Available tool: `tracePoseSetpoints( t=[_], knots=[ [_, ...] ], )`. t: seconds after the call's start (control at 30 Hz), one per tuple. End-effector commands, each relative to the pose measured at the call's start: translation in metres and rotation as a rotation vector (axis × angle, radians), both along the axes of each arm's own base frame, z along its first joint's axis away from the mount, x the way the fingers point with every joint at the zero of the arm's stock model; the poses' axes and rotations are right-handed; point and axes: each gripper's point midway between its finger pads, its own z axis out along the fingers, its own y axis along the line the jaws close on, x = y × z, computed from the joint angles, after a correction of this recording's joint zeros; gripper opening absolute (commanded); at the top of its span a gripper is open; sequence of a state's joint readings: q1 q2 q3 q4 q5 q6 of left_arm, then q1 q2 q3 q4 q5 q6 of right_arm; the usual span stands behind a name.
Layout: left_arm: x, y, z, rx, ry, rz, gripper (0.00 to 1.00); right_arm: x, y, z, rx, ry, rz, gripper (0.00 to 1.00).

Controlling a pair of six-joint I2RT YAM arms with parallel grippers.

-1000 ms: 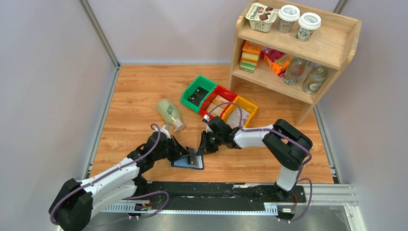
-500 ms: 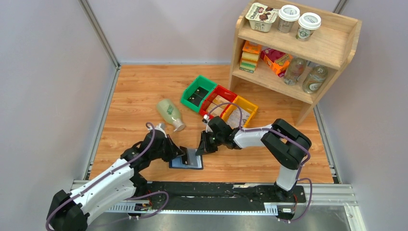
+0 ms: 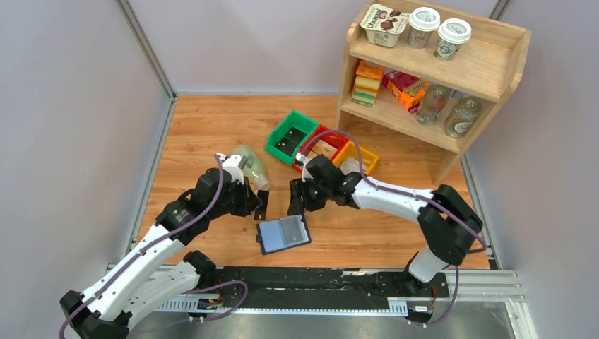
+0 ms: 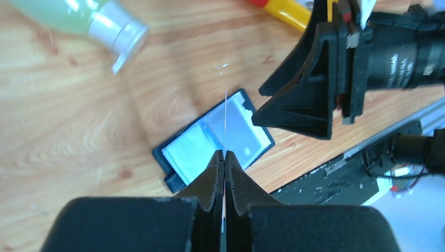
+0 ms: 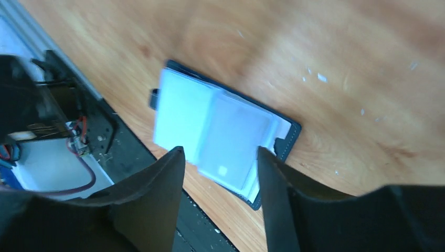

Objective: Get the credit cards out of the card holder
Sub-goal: Remove the credit card from the card holder, then place the credit card in the storage box.

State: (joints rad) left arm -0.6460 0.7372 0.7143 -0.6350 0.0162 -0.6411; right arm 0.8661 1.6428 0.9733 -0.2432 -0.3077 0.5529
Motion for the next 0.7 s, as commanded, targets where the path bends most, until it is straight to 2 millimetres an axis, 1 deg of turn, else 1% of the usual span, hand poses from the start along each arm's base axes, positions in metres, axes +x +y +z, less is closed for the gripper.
tracePoseSetpoints(
  t=[0.0, 0.03, 0.07, 0.1, 0.13, 0.17, 0.2, 0.23, 0.27, 0.3, 0.4, 0.47, 0.5, 0.53, 0.57, 0.63, 0.67],
  knots=[
    [-0.008, -0.008, 0.041, 0.108, -0.197, -0.325, 0.0, 0.016, 0.001, 0.101, 0.114, -0.306, 0.133, 0.6],
    [-0.01, -0.011, 0.056, 0.1, -0.237, -0.364, 0.0, 0.015, 0.0, 0.117, 0.138, -0.359, 0.163, 0.64],
    [-0.019, -0.017, 0.059, 0.101, -0.259, -0.471, 0.0, 0.011, -0.001, 0.136, 0.171, -0.413, 0.206, 0.68],
    [-0.022, -0.02, 0.072, 0.093, -0.295, -0.515, 0.0, 0.007, -0.002, 0.15, 0.197, -0.454, 0.24, 0.71],
    [-0.031, -0.025, 0.075, 0.08, -0.312, -0.597, 0.0, 0.002, -0.004, 0.165, 0.226, -0.498, 0.28, 0.73],
    [-0.034, -0.028, 0.086, 0.069, -0.343, -0.635, 0.0, -0.006, -0.005, 0.179, 0.259, -0.533, 0.33, 0.75],
    [-0.039, -0.032, 0.09, 0.063, -0.367, -0.7, 0.0, -0.01, -0.005, 0.189, 0.28, -0.558, 0.36, 0.77],
    [-0.041, -0.034, 0.097, 0.052, -0.38, -0.717, 0.0, -0.015, -0.005, 0.198, 0.304, -0.578, 0.393, 0.78],
    [-0.043, -0.036, 0.099, 0.059, -0.406, -0.773, 0.0, -0.02, -0.004, 0.207, 0.333, -0.592, 0.43, 0.78],
    [-0.043, -0.038, 0.107, 0.062, -0.443, -0.799, 0.01, -0.025, -0.002, 0.213, 0.354, -0.602, 0.459, 0.79],
    [-0.047, -0.046, 0.116, 0.038, -0.47, -0.873, 0.01, -0.037, 0.004, 0.229, 0.425, -0.609, 0.549, 0.79],
    [-0.047, -0.051, 0.122, 0.032, -0.483, -0.907, 0.01, -0.041, 0.009, 0.232, 0.45, -0.597, 0.586, 0.78],
    [-0.048, -0.054, 0.121, 0.025, -0.477, -0.934, 0.01, -0.042, 0.011, 0.233, 0.458, -0.592, 0.604, 0.77],
    [-0.048, -0.056, 0.126, 0.018, -0.487, -0.945, 0.01, -0.044, 0.013, 0.233, 0.467, -0.587, 0.623, 0.76],
    [-0.047, -0.058, 0.124, 0.016, -0.477, -0.963, 0.01, -0.046, 0.015, 0.235, 0.48, -0.579, 0.643, 0.74],
    [-0.045, -0.061, 0.126, 0.019, -0.488, -0.982, 0.01, -0.049, 0.018, 0.236, 0.498, -0.561, 0.668, 0.67],
    [-0.044, -0.061, 0.128, 0.021, -0.492, -0.983, 0.01, -0.051, 0.019, 0.236, 0.506, -0.554, 0.678, 0.59]
  ],
)
